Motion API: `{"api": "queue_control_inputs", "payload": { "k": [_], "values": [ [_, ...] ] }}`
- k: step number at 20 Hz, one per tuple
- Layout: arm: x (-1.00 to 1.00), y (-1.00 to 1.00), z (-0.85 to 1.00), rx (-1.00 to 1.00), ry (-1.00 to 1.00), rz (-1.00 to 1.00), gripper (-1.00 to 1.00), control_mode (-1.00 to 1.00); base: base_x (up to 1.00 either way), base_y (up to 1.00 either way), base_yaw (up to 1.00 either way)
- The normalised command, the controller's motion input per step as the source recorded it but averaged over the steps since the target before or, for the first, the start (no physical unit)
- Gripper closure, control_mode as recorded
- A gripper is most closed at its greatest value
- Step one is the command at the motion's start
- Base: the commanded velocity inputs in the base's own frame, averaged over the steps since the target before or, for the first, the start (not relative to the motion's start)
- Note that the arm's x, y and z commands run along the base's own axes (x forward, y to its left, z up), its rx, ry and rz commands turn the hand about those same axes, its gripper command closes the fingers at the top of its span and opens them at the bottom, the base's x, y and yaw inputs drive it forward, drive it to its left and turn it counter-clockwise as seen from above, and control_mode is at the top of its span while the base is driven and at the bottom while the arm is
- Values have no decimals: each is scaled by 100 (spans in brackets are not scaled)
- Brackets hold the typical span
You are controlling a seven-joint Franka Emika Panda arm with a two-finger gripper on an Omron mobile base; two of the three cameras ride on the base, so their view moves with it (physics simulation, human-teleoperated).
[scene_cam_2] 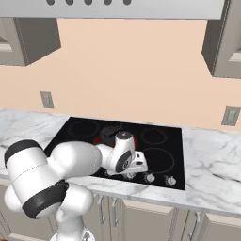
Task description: The kettle is done boiling. Turn off the stove, then wait for 300 timesteps before moving the kettle to the dining table.
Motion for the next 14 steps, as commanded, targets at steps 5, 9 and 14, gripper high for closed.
{"api": "queue_control_inputs", "payload": {
  "k": [5, 9, 14],
  "values": [
    [-19, 0, 0, 6, 0, -23, 100, -100, 0, 0, 0],
    [-10, -5, 0, 10, 0, -23, 100, -100, 0, 0, 0],
    [-4, -6, 0, 9, 2, -24, 100, -100, 0, 0, 0]
  ]
}}
